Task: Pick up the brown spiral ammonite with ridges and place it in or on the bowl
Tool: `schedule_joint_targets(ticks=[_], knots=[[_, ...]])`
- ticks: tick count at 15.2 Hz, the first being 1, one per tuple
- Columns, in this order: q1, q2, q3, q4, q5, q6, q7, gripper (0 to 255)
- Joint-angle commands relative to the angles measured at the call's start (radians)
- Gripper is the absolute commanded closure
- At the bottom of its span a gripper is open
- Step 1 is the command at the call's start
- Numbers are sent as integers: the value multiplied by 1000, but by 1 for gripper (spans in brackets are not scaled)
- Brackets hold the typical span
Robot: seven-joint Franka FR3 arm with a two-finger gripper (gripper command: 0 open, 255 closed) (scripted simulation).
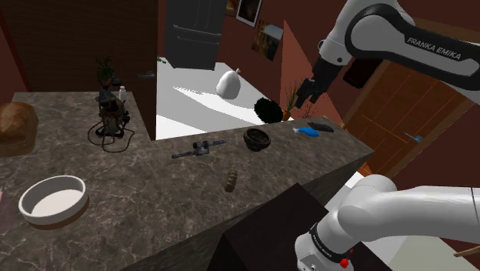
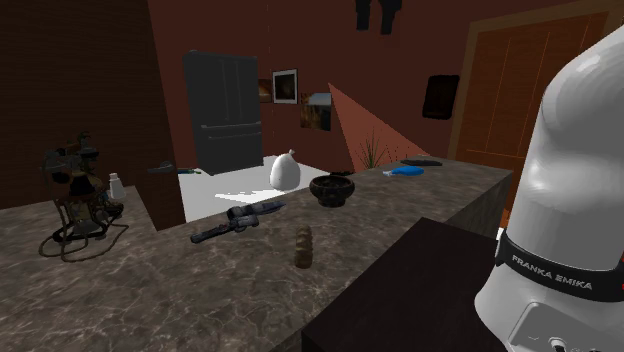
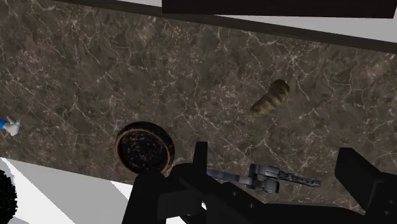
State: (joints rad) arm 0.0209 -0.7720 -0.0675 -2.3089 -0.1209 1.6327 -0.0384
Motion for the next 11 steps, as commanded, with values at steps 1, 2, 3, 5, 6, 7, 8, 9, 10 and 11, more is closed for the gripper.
schedule_joint_targets(ticks=[1,2,3,5,6,7,8,9,10,11], knots=[[0,0,0,0,0,0,0,0],[-3,1,6,-32,4,31,22,0],[-6,3,12,-64,8,63,44,0],[-11,11,25,-123,15,128,87,0],[-13,18,31,-151,19,161,109,0],[-16,27,38,-177,23,194,131,0],[-18,38,45,-202,27,228,152,0],[-20,50,51,-226,30,263,174,0],[-22,64,58,-249,34,299,196,0],[-24,80,65,-270,37,335,218,0]])
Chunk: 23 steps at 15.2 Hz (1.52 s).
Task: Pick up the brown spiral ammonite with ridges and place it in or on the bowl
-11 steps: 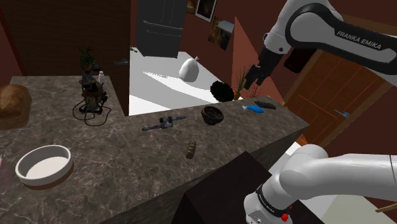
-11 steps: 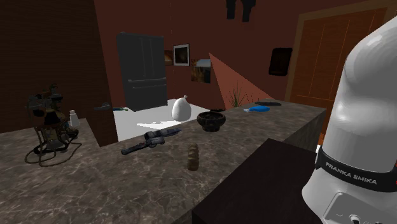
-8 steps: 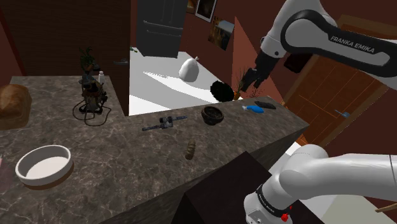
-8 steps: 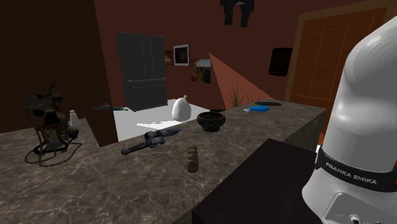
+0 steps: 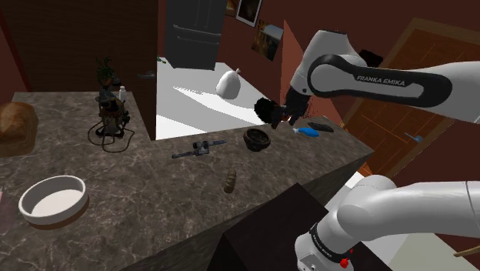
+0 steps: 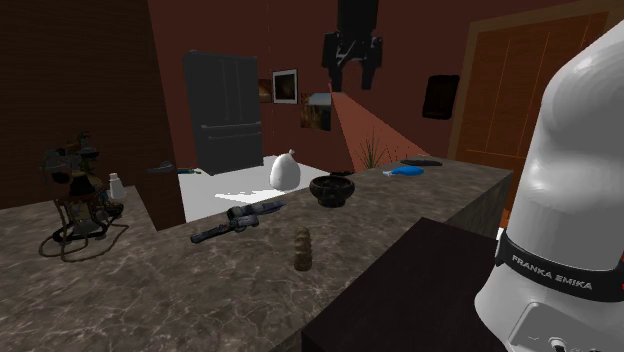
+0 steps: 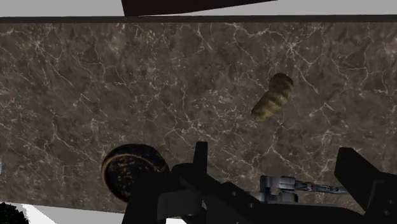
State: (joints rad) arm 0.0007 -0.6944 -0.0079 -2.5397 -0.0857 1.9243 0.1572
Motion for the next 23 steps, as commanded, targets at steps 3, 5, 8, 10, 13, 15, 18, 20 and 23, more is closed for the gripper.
schedule_joint_targets(ticks=[3,5,8,10,13,15,18,20,23], knots=[[-9,63,27,-95,12,154,88,0],[-13,114,42,-124,17,232,133,0],[-20,206,65,-155,21,350,202,0],[-27,276,82,-168,21,431,250,0],[-39,395,106,-173,11,550,327,0],[-50,480,123,-167,-5,626,383,0],[-69,617,144,-145,-50,734,482,0],[-76,710,149,-120,-98,799,560,0],[-64,852,128,-70,-187,882,688,0]])
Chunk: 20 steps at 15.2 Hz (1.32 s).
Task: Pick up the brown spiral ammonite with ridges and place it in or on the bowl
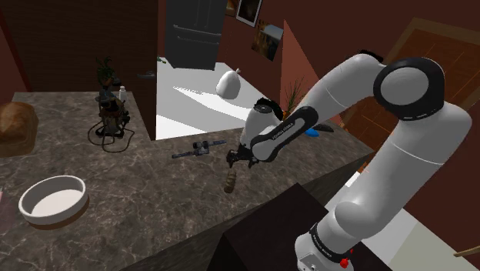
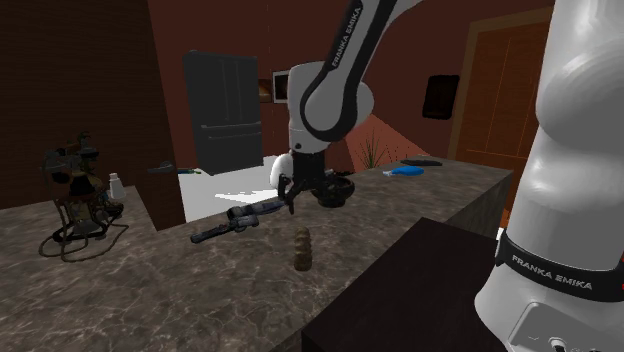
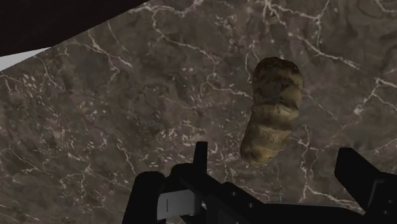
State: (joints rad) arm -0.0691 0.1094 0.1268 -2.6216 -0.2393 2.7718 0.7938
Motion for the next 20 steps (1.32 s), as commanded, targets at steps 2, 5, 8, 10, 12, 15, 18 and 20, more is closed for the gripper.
schedule_joint_targets(ticks=[2,5,8,10,12,15,18,20], knots=[[31,142,-38,53,-85,83,132,0],[57,205,-68,80,-111,118,173,0],[76,255,-94,95,-136,154,194,0],[88,289,-111,107,-151,177,207,0],[98,316,-124,116,-160,195,215,0],[99,316,-124,116,-160,195,215,0],[99,316,-124,116,-160,195,215,0],[98,316,-124,116,-160,195,215,255]])
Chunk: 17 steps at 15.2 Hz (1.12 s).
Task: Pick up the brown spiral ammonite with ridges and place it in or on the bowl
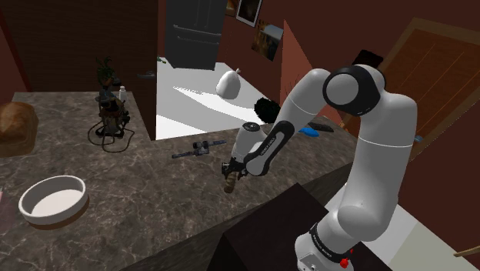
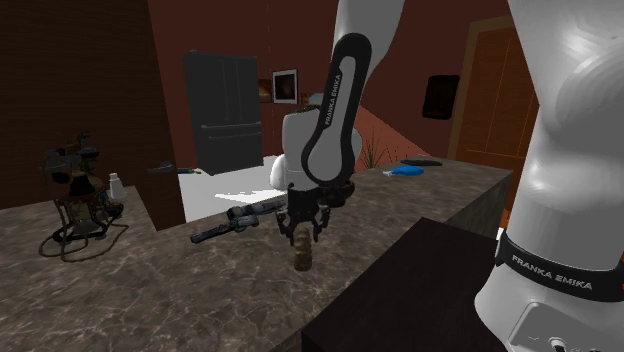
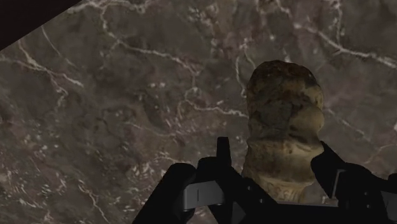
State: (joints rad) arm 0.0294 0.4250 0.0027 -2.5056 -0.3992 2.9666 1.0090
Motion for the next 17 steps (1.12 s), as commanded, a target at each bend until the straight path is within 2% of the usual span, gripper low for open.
schedule_joint_targets(ticks=[1,9,17], knots=[[0,0,0,0,0,0,0,255],[0,0,0,0,0,0,0,255],[-58,-131,72,-37,63,-97,-60,255]])
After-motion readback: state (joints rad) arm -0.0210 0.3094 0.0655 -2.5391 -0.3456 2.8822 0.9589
